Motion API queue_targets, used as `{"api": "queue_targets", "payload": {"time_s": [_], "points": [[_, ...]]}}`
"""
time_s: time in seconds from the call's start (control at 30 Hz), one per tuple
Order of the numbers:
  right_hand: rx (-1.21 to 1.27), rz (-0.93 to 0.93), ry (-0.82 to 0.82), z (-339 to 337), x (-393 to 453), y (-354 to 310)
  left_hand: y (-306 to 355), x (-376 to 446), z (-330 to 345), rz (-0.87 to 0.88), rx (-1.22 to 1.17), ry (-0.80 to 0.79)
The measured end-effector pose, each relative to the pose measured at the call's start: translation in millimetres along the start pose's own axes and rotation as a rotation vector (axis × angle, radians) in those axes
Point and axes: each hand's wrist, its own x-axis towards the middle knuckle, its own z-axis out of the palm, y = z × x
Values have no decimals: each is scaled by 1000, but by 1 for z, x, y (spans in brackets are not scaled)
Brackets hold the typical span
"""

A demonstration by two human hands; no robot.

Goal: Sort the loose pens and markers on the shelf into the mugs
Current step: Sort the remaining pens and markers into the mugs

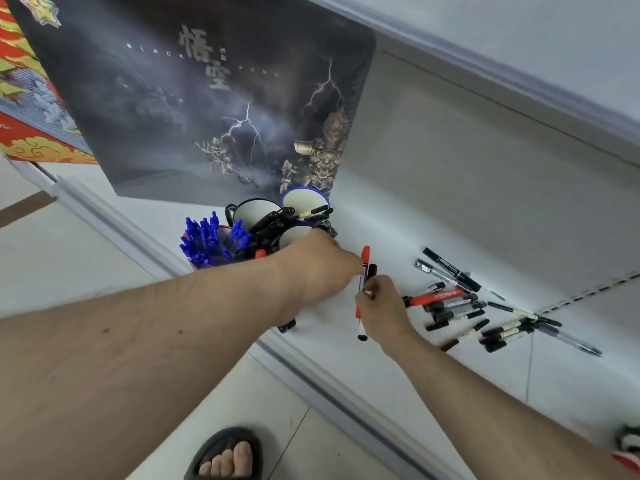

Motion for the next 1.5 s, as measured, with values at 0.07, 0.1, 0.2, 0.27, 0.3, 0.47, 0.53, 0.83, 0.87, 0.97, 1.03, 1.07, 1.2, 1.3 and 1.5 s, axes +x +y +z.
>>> {"api": "queue_targets", "payload": {"time_s": [0.07,0.1,0.2,0.27,0.3,0.47,0.53,0.83,0.87,0.97,1.03,1.07,1.2,1.3,1.5], "points": [[161,-74,-43,-8,-45,-28,1,0,14,-79,-63,58],[204,-125,-87,-11,-68,-43,2,-1,22,-126,-130,65],[248,-243,-183,-25,-111,-68,7,-4,45,-159,-383,-12],[276,-269,-224,-44,-122,-72,12,-4,54,-155,-481,0],[295,-282,-263,-56,-125,-71,12,-5,57,-150,-501,13],[335,-149,-72,-101,-93,-32,12,-2,79,-94,-623,136],[217,-19,156,-117,-60,15,4,5,103,-128,-734,143],[-582,232,211,-201,33,167,-86,21,220,-492,-1122,-73],[-637,257,217,-207,40,175,-91,23,224,-493,-1118,-83],[-812,338,245,-225,62,193,-93,33,236,-457,-1076,-112],[-953,372,241,-233,73,200,-89,40,243,-451,-1082,-133],[-981,375,231,-235,77,201,-87,43,246,-445,-1098,-145],[-883,388,175,-235,101,201,-81,50,254,-421,-1144,-210],[-748,441,152,-235,117,204,-87,52,256,-394,-1105,-235],[-755,403,122,-225,112,195,-105,53,255,-408,-1046,-175]]}}
